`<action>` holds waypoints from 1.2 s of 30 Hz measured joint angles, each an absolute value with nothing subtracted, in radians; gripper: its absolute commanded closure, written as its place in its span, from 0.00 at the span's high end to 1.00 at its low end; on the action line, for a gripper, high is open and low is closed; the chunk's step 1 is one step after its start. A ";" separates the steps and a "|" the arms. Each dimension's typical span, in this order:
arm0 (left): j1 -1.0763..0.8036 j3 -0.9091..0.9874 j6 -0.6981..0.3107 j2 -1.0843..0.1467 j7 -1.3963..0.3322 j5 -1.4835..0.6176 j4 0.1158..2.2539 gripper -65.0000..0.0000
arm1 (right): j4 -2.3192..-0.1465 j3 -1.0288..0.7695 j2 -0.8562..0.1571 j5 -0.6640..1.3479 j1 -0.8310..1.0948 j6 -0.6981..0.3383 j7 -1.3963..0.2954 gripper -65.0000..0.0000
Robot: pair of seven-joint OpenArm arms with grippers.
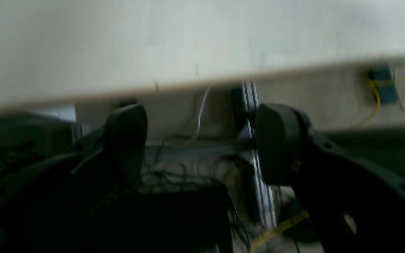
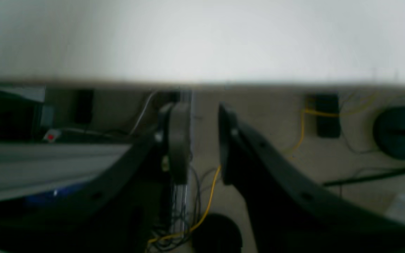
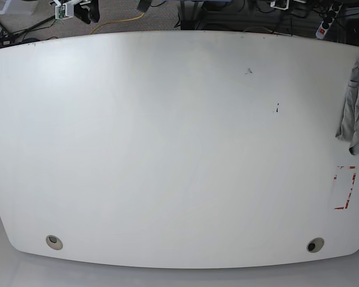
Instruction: Fold the T-shirt properly
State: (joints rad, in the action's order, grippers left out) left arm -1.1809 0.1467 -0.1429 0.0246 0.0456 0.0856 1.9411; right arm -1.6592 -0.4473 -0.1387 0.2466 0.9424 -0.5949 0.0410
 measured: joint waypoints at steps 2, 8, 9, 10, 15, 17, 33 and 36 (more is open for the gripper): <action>-1.202 0.144 -0.147 0.007 0.041 0.086 1.897 0.68 | -1.659 -0.443 -0.139 0.270 0.993 -0.589 0.042 0.20; -1.137 0.143 -0.142 -0.023 0.037 0.085 1.671 0.68 | -1.594 -0.439 -0.064 0.190 1.032 -0.588 0.046 0.20; -1.103 0.142 -0.142 -0.023 0.037 0.085 1.621 0.68 | -1.558 -0.430 -0.055 0.162 1.019 -0.601 0.049 0.20; -1.087 0.139 -0.139 -0.023 0.035 0.086 1.591 0.68 | -1.532 -0.417 -0.052 0.139 1.011 -0.602 0.038 0.20; -0.966 0.134 -0.148 -0.029 0.047 0.082 1.402 0.68 | -1.361 -0.351 -0.061 0.085 0.910 -0.584 0.048 0.20; -0.928 0.134 -0.149 -0.041 0.052 0.084 1.325 0.68 | -1.276 -0.337 -0.058 0.061 0.855 -0.582 0.048 0.20; -0.420 0.141 -0.136 -0.048 0.061 0.086 0.540 0.69 | -0.691 -0.334 -0.062 -0.184 0.425 -0.460 0.050 0.20; -0.338 0.141 -0.099 -0.047 0.052 0.086 0.430 0.69 | -0.601 -0.334 -0.066 -0.238 0.359 -0.411 0.044 0.20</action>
